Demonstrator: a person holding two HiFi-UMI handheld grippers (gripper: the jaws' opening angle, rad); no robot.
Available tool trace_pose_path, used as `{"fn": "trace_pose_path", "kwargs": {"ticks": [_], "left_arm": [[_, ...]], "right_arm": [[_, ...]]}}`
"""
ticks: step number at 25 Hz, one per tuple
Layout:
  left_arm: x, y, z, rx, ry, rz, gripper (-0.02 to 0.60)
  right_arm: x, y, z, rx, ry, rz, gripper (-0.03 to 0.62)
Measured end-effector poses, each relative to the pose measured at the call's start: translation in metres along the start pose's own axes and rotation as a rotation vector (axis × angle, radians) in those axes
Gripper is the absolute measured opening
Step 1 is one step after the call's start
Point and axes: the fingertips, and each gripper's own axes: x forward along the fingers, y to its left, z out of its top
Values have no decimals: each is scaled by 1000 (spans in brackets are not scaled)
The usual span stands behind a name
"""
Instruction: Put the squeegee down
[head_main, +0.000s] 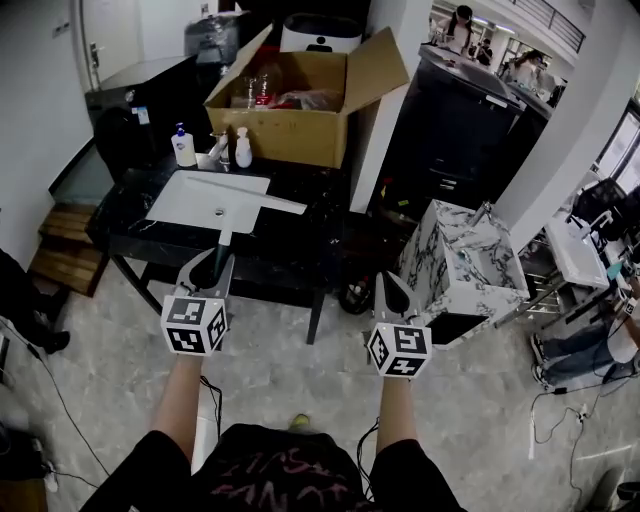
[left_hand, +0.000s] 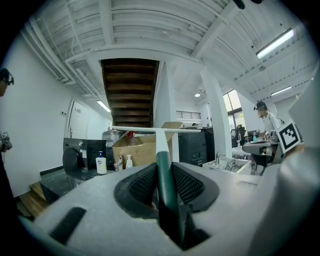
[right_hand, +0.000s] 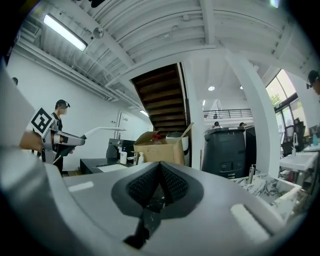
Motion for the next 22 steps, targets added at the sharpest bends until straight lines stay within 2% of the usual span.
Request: {"fn": "trace_pose_path", "kwargs": {"ticks": [11, 22], "left_arm": [[61, -22, 11, 4, 18, 13, 97], [126, -21, 5, 3, 34, -27, 97]], "right_arm": [[46, -47, -5, 14, 14, 35, 3], [93, -77, -16, 27, 19, -3, 2]]}}
